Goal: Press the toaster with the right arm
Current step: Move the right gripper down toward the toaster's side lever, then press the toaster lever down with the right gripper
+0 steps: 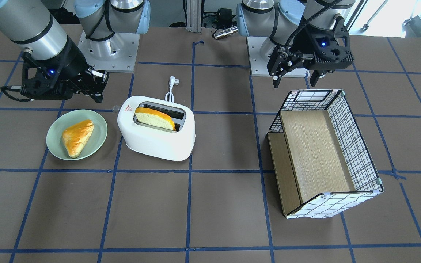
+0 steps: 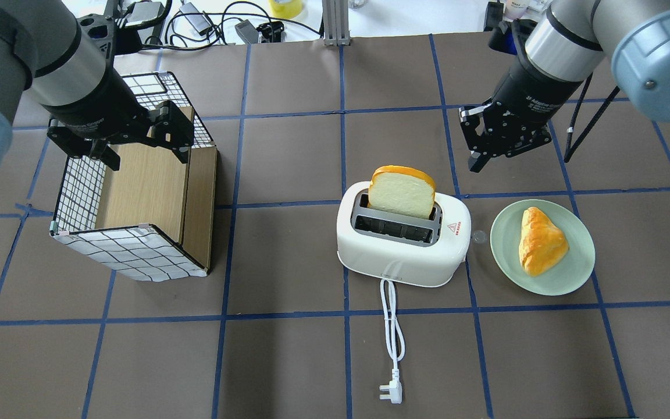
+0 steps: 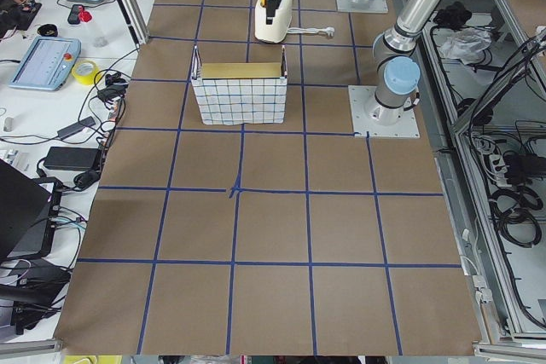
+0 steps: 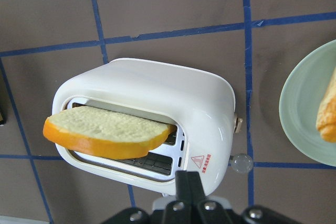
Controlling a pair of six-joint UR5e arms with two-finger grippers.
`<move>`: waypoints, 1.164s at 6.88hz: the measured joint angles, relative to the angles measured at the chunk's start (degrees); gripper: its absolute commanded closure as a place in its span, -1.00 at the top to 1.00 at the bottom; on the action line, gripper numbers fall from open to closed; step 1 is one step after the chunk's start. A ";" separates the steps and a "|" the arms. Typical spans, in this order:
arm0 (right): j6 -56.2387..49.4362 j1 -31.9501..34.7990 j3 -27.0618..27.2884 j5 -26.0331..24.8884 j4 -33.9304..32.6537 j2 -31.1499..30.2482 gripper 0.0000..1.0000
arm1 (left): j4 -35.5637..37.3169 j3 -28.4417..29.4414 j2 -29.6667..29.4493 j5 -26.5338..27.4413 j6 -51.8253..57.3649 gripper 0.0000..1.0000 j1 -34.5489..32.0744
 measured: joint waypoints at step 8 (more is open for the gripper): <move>-30.65 -15.95 17.35 13.45 1.00 0.24 -1.00 | 0.00 0.00 0.00 0.02 0.00 1.00 0.00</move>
